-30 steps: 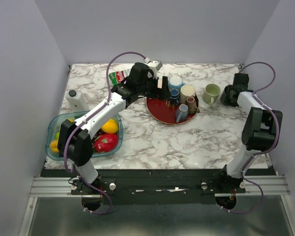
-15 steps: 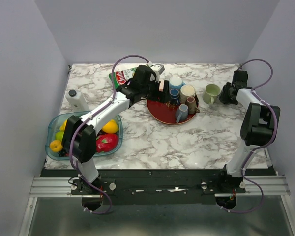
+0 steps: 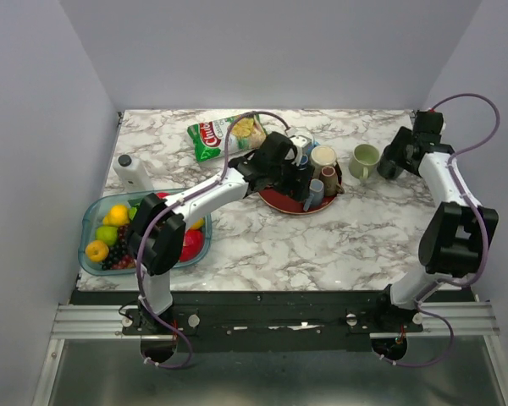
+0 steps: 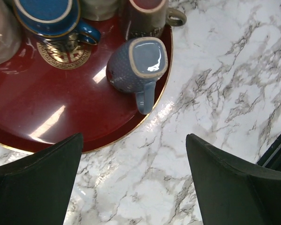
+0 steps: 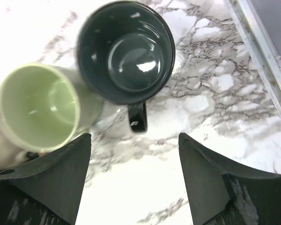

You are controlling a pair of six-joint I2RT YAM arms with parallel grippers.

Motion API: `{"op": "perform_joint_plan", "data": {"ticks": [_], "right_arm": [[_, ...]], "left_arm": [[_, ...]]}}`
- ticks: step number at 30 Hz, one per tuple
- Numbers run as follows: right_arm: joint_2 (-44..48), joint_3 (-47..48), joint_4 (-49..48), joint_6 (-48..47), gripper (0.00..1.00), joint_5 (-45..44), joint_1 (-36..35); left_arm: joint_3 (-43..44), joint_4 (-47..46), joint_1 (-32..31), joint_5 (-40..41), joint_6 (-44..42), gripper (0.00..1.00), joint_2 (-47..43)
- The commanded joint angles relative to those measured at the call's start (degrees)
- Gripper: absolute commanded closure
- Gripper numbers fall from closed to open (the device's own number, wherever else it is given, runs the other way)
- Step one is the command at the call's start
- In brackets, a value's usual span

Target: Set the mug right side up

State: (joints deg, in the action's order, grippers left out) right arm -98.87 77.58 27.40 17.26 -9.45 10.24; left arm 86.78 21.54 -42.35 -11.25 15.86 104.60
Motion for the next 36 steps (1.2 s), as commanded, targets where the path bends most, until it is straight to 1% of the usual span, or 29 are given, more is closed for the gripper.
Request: {"op": "perform_joint_plan", "data": {"ticks": [1, 6, 11, 12, 14, 15, 17, 21, 27, 36], "right_arm": [[9.46, -2.95, 4.15, 5.5, 0.18, 2.59, -0.13], [15.89, -5.6, 4.86, 6.03, 0.17, 5.67, -0.48], [19.59, -6.21, 5.47, 6.74, 0.18, 9.01, -0.48], [19.85, -6.13, 5.47, 6.91, 0.17, 9.27, -0.48], [19.86, -5.78, 5.56, 7.09, 0.18, 11.21, -0.48], [19.94, -5.34, 5.74, 7.18, 0.18, 11.3, -0.48], [19.94, -4.99, 5.91, 7.18, 0.18, 11.47, -0.48], [19.86, -4.11, 6.44, 7.44, 0.18, 11.91, -0.48], [20.38, -3.05, 6.88, 7.97, 0.2, 13.41, -0.48], [21.35, -3.49, 7.32, 8.23, 0.2, 13.67, -0.48]], "left_arm": [[3.38, -1.58, -2.82, 2.1, -2.75, 0.01, 4.37], [7.43, -1.06, -5.02, 4.56, -4.34, 0.01, 9.21], [11.21, 1.22, -6.17, 10.7, -4.26, 0.03, 12.82], [11.39, 1.57, -6.43, 10.8, -4.08, 0.06, 13.09], [11.65, 2.1, -6.69, 13.69, -3.82, 0.09, 13.7], [11.57, 2.02, -6.87, 14.32, -3.29, 0.19, 13.79], [11.3, 2.1, -6.96, 14.59, -2.68, 0.25, 14.32], [10.78, 1.75, -7.22, 14.5, -1.36, 0.28, 15.11], [10.42, 0.61, -7.49, 13.36, 0.31, 0.28, 16.34], [12.62, -0.45, -7.49, 13.44, 1.1, 0.41, 19.15]]}}
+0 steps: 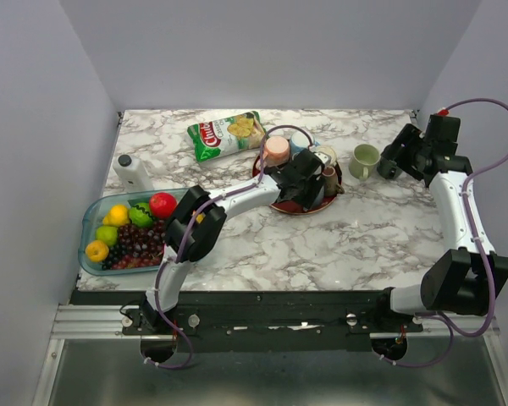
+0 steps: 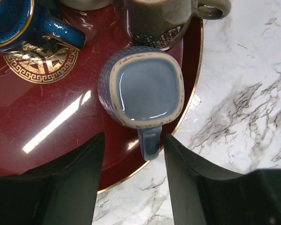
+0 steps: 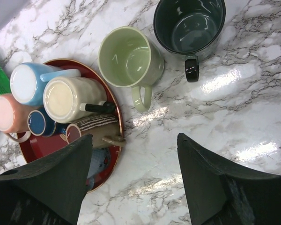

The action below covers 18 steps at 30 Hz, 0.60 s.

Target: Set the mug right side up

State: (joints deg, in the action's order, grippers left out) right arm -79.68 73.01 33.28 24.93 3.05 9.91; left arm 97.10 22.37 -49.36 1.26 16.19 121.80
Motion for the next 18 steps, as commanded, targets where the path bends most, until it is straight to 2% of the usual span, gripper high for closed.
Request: {"op": "perform_joint_plan", "data": {"ticks": [1, 9, 14, 17, 18], "right_arm": [[2.33, 0.82, 1.44, 0.47, 0.21, 1.08, -0.07], [3.39, -0.06, 1.44, 0.65, 0.21, 1.7, -0.07], [4.0, -0.5, 1.44, 0.56, 0.21, 1.78, -0.16], [4.36, -0.85, 1.35, 0.65, 0.21, 2.31, -0.16], [4.53, -1.03, 1.44, 0.65, 0.21, 2.92, -0.16]], "left_arm": [[2.39, -1.36, -0.47, 0.94, 0.78, 0.42, 2.21], [2.31, -1.98, -0.47, 2.17, 1.39, 0.59, 2.13], [1.25, -2.6, -0.47, 3.75, 1.39, 0.64, 0.55], [0.99, -2.86, -0.47, 4.1, 1.57, 0.75, -0.07], [0.99, -2.95, -0.47, 4.19, 1.83, 0.85, -0.16]]}}
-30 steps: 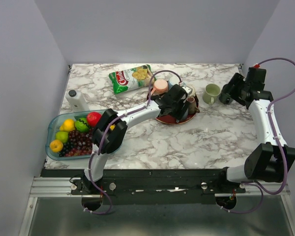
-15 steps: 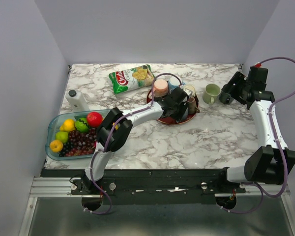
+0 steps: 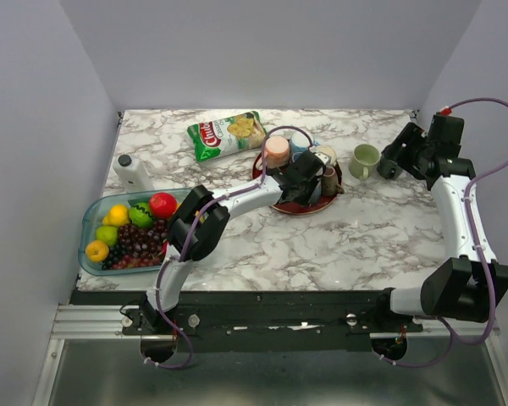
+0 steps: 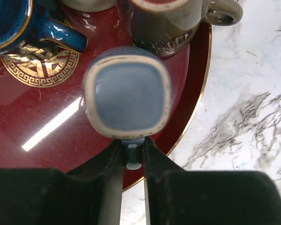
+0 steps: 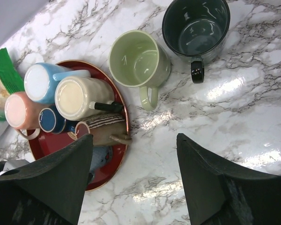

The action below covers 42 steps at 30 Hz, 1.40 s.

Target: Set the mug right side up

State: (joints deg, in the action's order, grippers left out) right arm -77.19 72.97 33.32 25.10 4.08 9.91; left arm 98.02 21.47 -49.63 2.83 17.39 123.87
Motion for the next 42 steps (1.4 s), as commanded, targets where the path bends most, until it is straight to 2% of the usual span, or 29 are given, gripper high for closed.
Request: {"op": "perform_joint_plan", "data": {"ticks": [1, 3, 8, 12, 17, 21, 23, 26, 28, 29, 31, 32, 34, 42], "right_arm": [[2.3, -1.07, 1.48, 0.56, 0.21, 2.25, -0.16], [2.83, -1.34, 1.75, 0.47, 0.21, 3.65, -0.16], [4.59, -2.13, 4.29, -0.4, 0.21, 9.01, -0.24], [8.1, -5.9, 3.51, 0.03, 0.2, 18.83, -0.51], [16.87, -14.16, -4.13, 4.24, 0.19, 29.39, -2.09], [20.49, -22.24, -15.89, 10.13, 0.18, 41.85, -4.8], [21.46, -24.01, -23.54, 13.29, 0.18, 43.38, -7.44], [22.34, -25.51, -32.77, 16.64, 0.18, 43.47, -16.12], [22.78, -26.3, -40.92, 19.52, 0.19, 42.77, -18.78], [23.13, -27.95, -44.01, 20.94, 0.19, 42.33, -20.36], [24.1, -30.24, -54.43, 26.1, 0.21, 41.8, -21.07], [24.97, -32.26, -57.46, 27.7, 0.21, 41.54, -21.16], [25.33, -33.24, -63.7, 30.95, 0.22, 41.89, -21.51], [29.01, -32.45, -62.15, 32.38, 0.25, 42.33, -23.01]], "left_arm": [[0.07, -1.88, -0.21, 2.79, 0.72, 0.9, -2.49], [0.33, -1.35, -0.21, 3.67, 1.07, 1.0, -2.85], [1.3, 0.93, 0.32, 4.47, 2.03, 1.0, -5.56], [1.39, 2.08, 1.55, 1.05, 4.67, 1.0, -9.52], [-0.11, -0.55, 4.18, -6.78, 8.88, 1.0, -16.9], [-1.77, -5.73, 8.65, -15.29, 16.68, 1.0, -22.44], [-3.44, -10.74, 9.89, -20.81, 19.69, 1.0, -25.77], [-5.28, -16.01, 10.87, -24.35, 25.31, 1.0, -29.37], [-7.83, -20.22, 10.78, -27.25, 28.21, 1.0, -31.4], [-11.93, -26.77, 10.78, -28.4, 32.67, 1.0, -33.68], [-16.26, -33.05, 10.69, -29.55, 36.82, 1.0, -36.06], [-20.11, -38.64, 10.52, -29.72, 40.32, 1.0, -38.33], [-23.38, -42.99, 9.55, -28.86, 42.2, 1.0, -40.37], [-32.18, -43.98, 0.85, -18.05, 37.64, 1.0, -50.3]]}}
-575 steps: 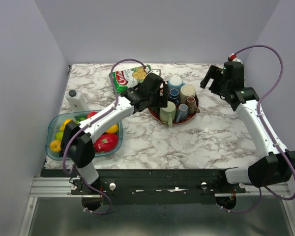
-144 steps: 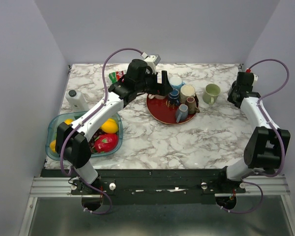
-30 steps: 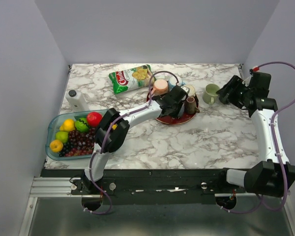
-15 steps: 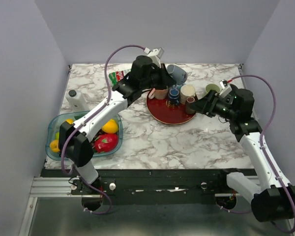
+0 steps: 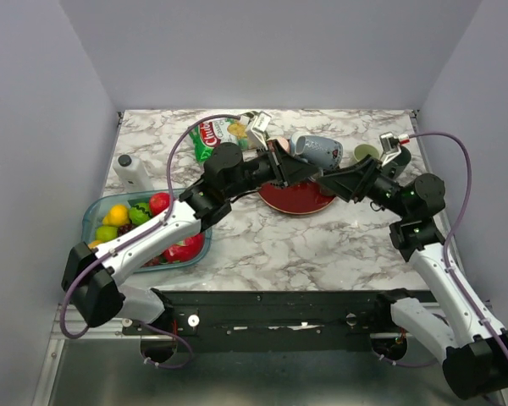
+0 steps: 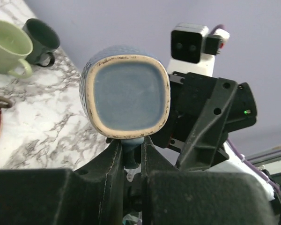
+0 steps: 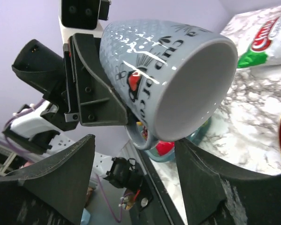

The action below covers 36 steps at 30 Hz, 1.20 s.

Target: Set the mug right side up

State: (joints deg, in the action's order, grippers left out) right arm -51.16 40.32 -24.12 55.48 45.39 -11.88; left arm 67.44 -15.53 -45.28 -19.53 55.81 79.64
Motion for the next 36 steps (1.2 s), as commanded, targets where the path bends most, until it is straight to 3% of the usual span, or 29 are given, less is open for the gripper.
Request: {"op": "perform_joint_plan", "data": {"ticks": [1, 5, 18, 21, 25, 27, 28, 32, 33, 34, 36], "right_arm": [[3.6, 0.2, -4.27, 2.17, 0.27, 1.02, -1.48], [5.45, 0.29, -3.04, 2.7, 0.36, 0.67, -2.18], [3.52, -1.46, -7.43, 13.33, 0.48, -3.28, -8.33], [2.99, -2.78, -10.24, 16.14, 0.58, -5.92, -9.04], [2.9, -3.4, -11.74, 17.2, 0.81, -9.34, -9.21], [2.82, -3.66, -12.35, 17.29, 0.85, -9.88, -9.3], [2.64, -3.58, -12.36, 16.77, 0.97, -9.97, -9.22], [2.46, -3.4, -12.71, 15.8, 0.99, -9.7, -9.3], [2.73, -3.31, -12.27, 15.45, 0.99, -9.88, -9.3], [2.99, -3.05, -11.05, 14.05, 0.99, -10.14, -9.3], [4.3, -2.35, -8.85, 12.73, 0.99, -11.02, -9.22]], "left_arm": [[-2.13, -6.54, -4.72, 5.19, -2.27, 1.0, -6.68], [-4.77, -7.49, -6.22, 7.66, -3.08, 1.0, -9.67], [-9.78, -15.58, -8.69, 10.12, -7.29, 1.0, -10.99], [-11.01, -18.83, -8.95, 10.56, -8.17, 1.0, -11.08], [-12.68, -21.99, -9.21, 10.65, -8.17, 1.0, -11.17], [-13.56, -23.14, -9.3, 10.65, -7.82, 1.0, -11.08], [-13.82, -23.23, -9.3, 10.74, -7.65, 1.0, -11.08], [-14.7, -23.85, -9.3, 10.65, -7.21, 1.0, -10.82], [-14.88, -23.67, -9.3, 10.57, -7.64, 0.96, -10.82], [-14.88, -23.58, -9.3, 10.65, -7.73, 0.76, -10.73], [-14.97, -22.88, -9.3, 10.56, -8.52, 0.46, -10.73]]}}
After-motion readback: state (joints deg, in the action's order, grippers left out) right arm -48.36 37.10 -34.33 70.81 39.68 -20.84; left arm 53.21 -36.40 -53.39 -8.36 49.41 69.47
